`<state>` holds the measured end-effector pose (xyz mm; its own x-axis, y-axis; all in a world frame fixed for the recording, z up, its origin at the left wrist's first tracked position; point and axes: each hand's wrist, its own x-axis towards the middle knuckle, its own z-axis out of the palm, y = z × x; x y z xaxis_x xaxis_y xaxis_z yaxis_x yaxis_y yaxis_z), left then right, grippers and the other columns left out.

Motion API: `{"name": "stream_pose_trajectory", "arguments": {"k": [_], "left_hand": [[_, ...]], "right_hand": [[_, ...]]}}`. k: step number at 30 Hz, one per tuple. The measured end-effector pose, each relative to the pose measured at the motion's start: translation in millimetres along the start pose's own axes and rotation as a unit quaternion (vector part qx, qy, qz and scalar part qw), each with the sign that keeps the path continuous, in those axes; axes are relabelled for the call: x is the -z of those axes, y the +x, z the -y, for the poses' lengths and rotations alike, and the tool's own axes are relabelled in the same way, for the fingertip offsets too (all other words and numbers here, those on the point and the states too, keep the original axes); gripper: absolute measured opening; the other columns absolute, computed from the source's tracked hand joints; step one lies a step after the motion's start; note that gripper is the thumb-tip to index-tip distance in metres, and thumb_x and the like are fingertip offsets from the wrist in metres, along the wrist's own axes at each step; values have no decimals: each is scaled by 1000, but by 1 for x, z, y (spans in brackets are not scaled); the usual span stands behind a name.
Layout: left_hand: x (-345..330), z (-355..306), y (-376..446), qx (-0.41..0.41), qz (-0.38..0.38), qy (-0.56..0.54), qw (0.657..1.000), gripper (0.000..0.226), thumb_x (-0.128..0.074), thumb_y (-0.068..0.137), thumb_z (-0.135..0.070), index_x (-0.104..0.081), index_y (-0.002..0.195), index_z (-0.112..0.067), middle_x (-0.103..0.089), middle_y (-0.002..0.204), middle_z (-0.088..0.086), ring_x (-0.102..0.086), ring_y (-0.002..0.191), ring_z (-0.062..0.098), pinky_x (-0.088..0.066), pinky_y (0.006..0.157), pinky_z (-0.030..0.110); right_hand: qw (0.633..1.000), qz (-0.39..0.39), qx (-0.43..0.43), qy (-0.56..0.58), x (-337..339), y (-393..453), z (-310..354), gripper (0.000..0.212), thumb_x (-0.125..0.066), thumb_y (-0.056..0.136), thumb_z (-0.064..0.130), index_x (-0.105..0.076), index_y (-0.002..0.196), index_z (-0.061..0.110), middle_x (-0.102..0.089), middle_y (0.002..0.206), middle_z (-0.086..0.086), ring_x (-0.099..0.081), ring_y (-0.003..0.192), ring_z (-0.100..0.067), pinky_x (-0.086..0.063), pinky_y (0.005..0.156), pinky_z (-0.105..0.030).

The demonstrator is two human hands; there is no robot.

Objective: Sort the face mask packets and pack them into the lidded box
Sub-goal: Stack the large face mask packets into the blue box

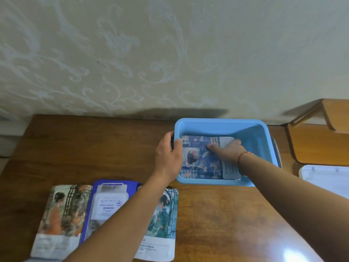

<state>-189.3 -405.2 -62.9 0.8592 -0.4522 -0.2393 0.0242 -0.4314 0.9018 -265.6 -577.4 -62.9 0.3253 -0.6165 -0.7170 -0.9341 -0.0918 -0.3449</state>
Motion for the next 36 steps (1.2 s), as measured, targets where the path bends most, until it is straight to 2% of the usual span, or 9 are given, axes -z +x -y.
{"name": "stream_pose_trajectory", "arguments": {"k": [4,7,9,13,16,20,23,31,36], "left_hand": [[5,0,3,6,25,-14,1000,20,-43,100,-30,-55,116,-28,-64,106,1,-63,87,12,-47,61,19],[10,2,0,3,35,9,999,46,-48,97,-35,-38,142,-32,-49,140,0,-52,121,14,-48,95,32],[15,-3,-7,-137,-31,124,982,55,-58,94,-23,-38,146,-22,-38,147,3,-36,135,17,-32,111,33],[19,-26,1,-453,12,467,759,37,-71,77,-15,-65,114,-18,-63,109,3,-56,106,29,-33,102,52],[8,-46,9,-355,156,666,637,46,-75,75,-32,-59,117,-21,-60,104,-1,-53,105,27,-17,104,57],[-8,-62,17,-280,215,742,569,74,-69,83,-41,-38,143,-9,-55,124,6,-55,114,28,-8,113,55],[-23,-62,18,-259,227,793,502,94,-62,89,-39,-4,155,-4,-36,151,14,-51,128,29,2,118,53],[-33,-44,21,-216,263,789,512,99,-62,92,-23,13,152,0,-23,158,21,-39,138,33,-12,120,43],[-42,-42,15,-185,252,823,474,105,-65,89,-29,14,151,2,-25,155,25,-38,136,39,-13,118,50]], "right_hand": [[1000,-10,-1,-25,-3,1,-3,113,-65,69,73,-17,144,4,-34,143,-19,-41,129,-38,-38,107,-50],[1000,17,1,21,8,-3,-6,112,-71,65,70,-19,141,7,-50,127,-17,-56,111,-36,-49,95,-53],[999,34,16,14,16,-8,-8,109,-74,66,66,-19,140,7,-55,120,-17,-58,106,-35,-51,91,-54],[979,-4,129,-160,32,-20,-15,85,-77,74,49,-34,133,5,-53,126,-16,-55,112,-32,-49,93,-41],[904,-66,278,-319,43,-29,-21,68,-75,80,34,-40,133,11,-50,129,-12,-52,114,-29,-48,96,-38],[775,-53,407,-481,50,-22,-29,98,-78,74,44,-18,150,26,-25,150,-5,-31,136,-28,-41,107,-44],[764,-32,409,-499,49,-14,-31,110,-79,70,48,-7,151,29,-20,151,-3,-27,137,-27,-42,106,-44],[750,-42,416,-512,42,-5,-34,107,-74,76,48,-2,152,24,-22,151,-5,-33,132,-26,-46,102,-42],[755,-28,408,-512,42,-4,-33,110,-74,73,53,-2,152,26,-22,151,-4,-30,133,-26,-43,105,-41]]}}
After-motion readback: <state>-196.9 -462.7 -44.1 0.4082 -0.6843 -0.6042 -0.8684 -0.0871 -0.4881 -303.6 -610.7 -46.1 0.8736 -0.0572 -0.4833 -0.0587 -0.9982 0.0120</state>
